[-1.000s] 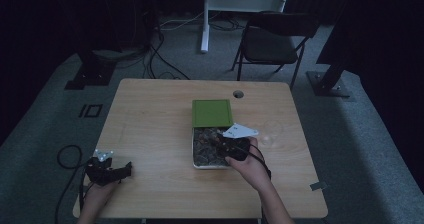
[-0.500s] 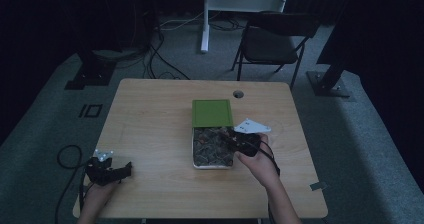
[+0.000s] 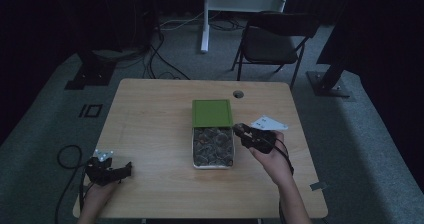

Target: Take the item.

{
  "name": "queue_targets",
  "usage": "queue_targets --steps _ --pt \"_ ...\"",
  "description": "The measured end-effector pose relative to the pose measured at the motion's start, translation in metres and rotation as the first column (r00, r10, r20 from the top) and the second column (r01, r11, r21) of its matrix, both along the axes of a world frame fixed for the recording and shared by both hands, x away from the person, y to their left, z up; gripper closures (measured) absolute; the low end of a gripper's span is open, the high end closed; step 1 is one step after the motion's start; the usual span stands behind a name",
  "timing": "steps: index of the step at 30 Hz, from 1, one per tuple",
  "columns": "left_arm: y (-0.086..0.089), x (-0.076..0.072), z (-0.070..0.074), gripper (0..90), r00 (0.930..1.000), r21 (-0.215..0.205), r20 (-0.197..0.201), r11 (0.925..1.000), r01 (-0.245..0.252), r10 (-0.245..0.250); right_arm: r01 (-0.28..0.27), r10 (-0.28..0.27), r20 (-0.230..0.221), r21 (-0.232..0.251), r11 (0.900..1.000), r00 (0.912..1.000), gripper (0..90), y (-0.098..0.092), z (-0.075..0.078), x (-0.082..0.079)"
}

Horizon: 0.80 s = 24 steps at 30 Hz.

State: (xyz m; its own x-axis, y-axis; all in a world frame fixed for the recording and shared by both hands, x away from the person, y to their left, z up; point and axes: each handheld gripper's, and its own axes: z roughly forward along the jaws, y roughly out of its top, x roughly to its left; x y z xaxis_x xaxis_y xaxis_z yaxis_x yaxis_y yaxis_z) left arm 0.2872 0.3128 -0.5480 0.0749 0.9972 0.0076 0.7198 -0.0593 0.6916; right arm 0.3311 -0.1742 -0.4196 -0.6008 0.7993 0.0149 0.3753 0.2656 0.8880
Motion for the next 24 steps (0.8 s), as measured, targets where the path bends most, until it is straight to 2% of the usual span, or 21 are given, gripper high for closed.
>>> queue_targets --steps 9,14,24 --pt "0.000 0.000 0.000 0.5 1.0000 0.002 -0.002 1.0000 0.002 -0.002 0.052 -0.052 0.003 0.010 0.999 0.9986 70.9 -0.022 0.000 0.001" --pt "0.000 0.000 0.000 0.5 1.0000 0.001 -0.002 1.0000 0.001 -0.001 0.072 -0.071 0.005 -0.003 0.997 0.9974 70.9 -0.032 0.000 0.002" --pt "0.000 0.000 0.000 0.5 1.0000 0.003 -0.004 1.0000 0.003 -0.003 0.137 -0.137 0.017 -0.017 0.990 0.9904 70.8 -0.057 -0.002 0.006"
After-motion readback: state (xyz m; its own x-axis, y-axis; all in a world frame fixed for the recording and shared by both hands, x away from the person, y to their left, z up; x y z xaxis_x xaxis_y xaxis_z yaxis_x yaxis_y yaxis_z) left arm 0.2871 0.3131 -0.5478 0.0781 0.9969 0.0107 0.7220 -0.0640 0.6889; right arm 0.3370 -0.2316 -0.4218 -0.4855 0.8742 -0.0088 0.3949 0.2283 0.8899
